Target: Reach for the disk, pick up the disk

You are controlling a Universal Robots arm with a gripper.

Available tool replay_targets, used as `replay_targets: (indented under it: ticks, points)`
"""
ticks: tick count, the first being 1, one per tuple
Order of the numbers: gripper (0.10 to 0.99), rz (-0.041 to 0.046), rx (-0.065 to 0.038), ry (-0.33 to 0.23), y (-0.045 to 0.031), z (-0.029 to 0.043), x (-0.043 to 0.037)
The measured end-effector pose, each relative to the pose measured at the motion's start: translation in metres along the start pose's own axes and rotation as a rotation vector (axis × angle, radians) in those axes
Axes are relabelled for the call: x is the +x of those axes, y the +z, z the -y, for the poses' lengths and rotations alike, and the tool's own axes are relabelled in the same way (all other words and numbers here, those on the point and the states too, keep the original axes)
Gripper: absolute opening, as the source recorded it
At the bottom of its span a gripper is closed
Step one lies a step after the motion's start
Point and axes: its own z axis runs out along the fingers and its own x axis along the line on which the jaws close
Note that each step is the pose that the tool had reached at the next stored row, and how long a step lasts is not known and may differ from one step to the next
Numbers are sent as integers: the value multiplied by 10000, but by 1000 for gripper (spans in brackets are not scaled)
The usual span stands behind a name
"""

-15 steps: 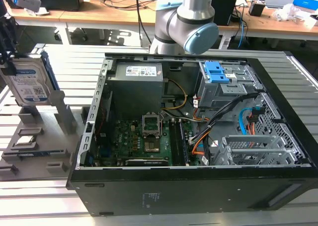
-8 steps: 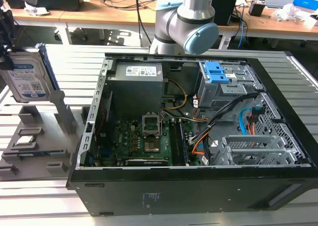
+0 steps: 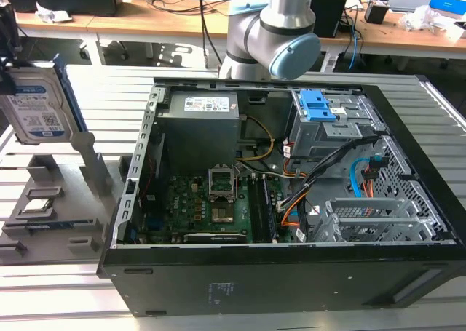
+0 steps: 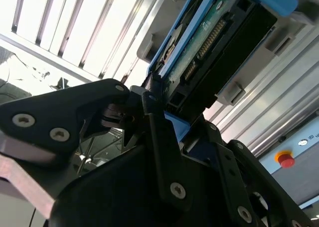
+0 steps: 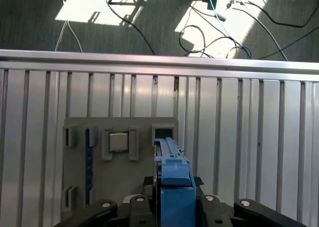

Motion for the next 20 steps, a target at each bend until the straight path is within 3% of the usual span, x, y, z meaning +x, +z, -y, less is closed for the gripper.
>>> replay_targets:
  ticks: [20]
  points:
    - [365,2,-27,-1,-389,7,5]
